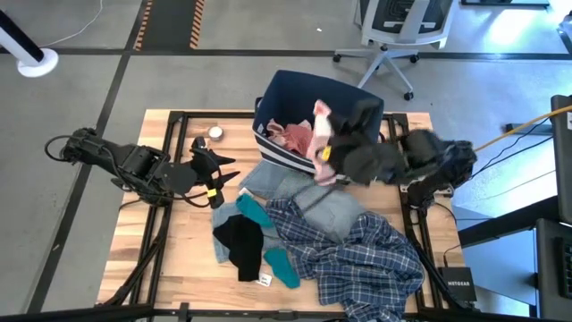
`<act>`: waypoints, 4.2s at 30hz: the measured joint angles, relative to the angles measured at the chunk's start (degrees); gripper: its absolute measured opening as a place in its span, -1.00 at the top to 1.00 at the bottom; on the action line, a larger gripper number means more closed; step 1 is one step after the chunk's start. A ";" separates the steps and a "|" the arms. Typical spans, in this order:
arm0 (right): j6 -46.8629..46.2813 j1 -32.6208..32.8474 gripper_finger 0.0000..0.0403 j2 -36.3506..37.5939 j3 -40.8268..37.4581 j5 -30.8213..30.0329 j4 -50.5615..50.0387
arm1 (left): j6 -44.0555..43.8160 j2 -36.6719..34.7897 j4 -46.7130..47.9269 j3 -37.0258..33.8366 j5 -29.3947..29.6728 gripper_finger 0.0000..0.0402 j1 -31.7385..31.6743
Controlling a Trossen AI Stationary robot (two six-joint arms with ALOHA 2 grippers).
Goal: Sort clothes
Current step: Put the pink sock into the blue laundry organizer, then put the top blue sock into the blue laundry organizer
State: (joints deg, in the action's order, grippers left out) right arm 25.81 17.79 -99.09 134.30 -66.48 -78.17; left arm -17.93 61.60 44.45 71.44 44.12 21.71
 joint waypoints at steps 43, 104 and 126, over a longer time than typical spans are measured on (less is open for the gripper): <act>-6.22 -19.64 0.02 1.07 -1.01 33.39 -0.21 | 0.37 0.01 0.02 0.00 0.00 0.21 0.02; -4.61 -5.08 -0.32 -44.53 -1.01 50.80 13.74 | 0.52 -3.89 1.46 0.00 6.27 0.21 11.30; -0.49 -5.05 0.84 -44.54 -1.01 47.33 12.92 | 1.03 -3.89 1.40 0.00 6.28 0.21 11.23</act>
State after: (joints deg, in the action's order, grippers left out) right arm 25.33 12.74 -143.63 133.29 -19.15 -65.25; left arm -16.91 57.71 45.84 71.44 50.40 32.95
